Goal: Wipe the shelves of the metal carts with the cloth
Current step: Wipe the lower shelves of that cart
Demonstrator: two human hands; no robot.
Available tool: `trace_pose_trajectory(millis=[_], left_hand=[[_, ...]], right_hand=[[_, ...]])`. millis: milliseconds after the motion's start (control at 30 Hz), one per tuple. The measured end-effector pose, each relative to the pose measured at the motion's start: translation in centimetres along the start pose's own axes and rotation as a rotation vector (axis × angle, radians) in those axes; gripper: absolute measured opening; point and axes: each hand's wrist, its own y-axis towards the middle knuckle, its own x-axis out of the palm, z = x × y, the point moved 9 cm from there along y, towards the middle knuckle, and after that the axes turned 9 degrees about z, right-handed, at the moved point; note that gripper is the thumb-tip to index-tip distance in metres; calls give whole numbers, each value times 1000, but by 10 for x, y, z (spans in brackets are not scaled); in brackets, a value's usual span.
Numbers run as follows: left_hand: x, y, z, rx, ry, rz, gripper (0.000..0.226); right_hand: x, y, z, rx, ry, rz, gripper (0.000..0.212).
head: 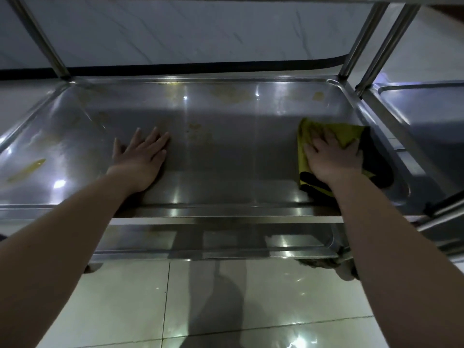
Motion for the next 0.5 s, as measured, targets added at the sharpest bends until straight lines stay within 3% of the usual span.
trace_pose_trajectory(millis=[300,400,500], left_hand=[[4,-1,-7,-7,9,1,51],[2,-6,-7,-10,-5,11,51],[1,-9,-8,-13,-36,13,50]], right_hand=[[30,-94,-265,-434,-28,-51,57],[33,-95,-272,-475,13,-58,53],[19,-63,-219,-391,98,26,46]])
